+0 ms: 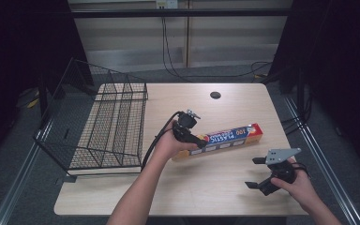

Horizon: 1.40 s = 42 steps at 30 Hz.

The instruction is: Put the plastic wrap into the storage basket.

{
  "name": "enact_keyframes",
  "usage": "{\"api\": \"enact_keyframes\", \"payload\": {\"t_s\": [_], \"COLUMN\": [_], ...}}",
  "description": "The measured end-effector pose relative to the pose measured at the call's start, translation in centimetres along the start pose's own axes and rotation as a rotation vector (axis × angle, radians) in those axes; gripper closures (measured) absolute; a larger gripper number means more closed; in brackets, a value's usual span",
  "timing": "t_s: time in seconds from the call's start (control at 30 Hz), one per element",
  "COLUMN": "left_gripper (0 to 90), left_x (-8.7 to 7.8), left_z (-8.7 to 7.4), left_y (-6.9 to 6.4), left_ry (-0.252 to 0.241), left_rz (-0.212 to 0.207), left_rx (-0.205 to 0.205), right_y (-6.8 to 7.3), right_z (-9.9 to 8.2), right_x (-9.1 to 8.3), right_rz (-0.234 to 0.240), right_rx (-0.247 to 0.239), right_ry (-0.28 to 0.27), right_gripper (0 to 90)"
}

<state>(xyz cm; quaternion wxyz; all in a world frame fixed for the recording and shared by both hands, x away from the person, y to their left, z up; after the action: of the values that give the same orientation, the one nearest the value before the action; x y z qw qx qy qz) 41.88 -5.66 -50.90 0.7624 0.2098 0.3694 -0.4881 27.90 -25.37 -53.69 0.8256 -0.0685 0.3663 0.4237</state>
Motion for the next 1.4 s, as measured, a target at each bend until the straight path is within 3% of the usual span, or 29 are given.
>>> {"api": "enact_keyframes", "payload": {"t_s": [0.43,0.57,0.67,0.73,0.77,0.93,1.3,1.4], "left_gripper": [9.7,11.4,18.6,22.9,24.1,30.7,35.7,34.9], "left_x": [2.0,2.2,2.3,2.3,2.3,1.7,-1.5,-1.6], "left_z": [-0.4,-0.6,-1.0,-1.3,-1.3,-1.9,-5.4,-5.6], "left_y": [0.4,0.2,-0.5,-0.5,-0.5,-1.2,-2.3,-2.4], "left_ry": [0.053,0.064,0.102,0.121,0.128,0.179,0.205,0.203], "left_rz": [0.010,-0.018,-0.052,-0.031,-0.032,-0.039,-0.041,-0.036], "left_rx": [0.016,0.014,0.003,0.048,0.071,0.111,0.075,0.061], "right_y": [0.0,0.0,0.0,0.0,0.0,0.0,0.2,0.3], "right_z": [0.1,0.2,0.2,0.3,0.2,0.2,0.2,0.2], "right_x": [0.0,-0.1,-0.2,-0.2,-0.2,-0.1,0.1,0.1], "right_rz": [0.007,0.013,0.011,0.012,0.010,0.011,0.018,0.026], "right_rx": [0.011,0.010,0.018,0.018,0.019,0.013,0.019,0.018], "right_ry": [-0.007,-0.015,-0.018,-0.021,-0.019,-0.016,-0.017,-0.014], "right_gripper": [4.3,4.3,4.3,4.3,4.3,4.3,4.3,4.3]}}
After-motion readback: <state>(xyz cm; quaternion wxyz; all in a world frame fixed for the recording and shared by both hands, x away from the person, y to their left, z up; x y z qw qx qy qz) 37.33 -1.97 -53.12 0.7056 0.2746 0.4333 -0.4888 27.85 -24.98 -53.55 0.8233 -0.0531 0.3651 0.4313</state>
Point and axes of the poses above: each handheld gripper's, and its own axes: x roughly forward along the jaws, z roughly out of its top, y roughly to its left, the point moved 9 cm from there along x, roughly forward along the jaws, and after that the axes turned 9 degrees about x, right-handed, at the moved point
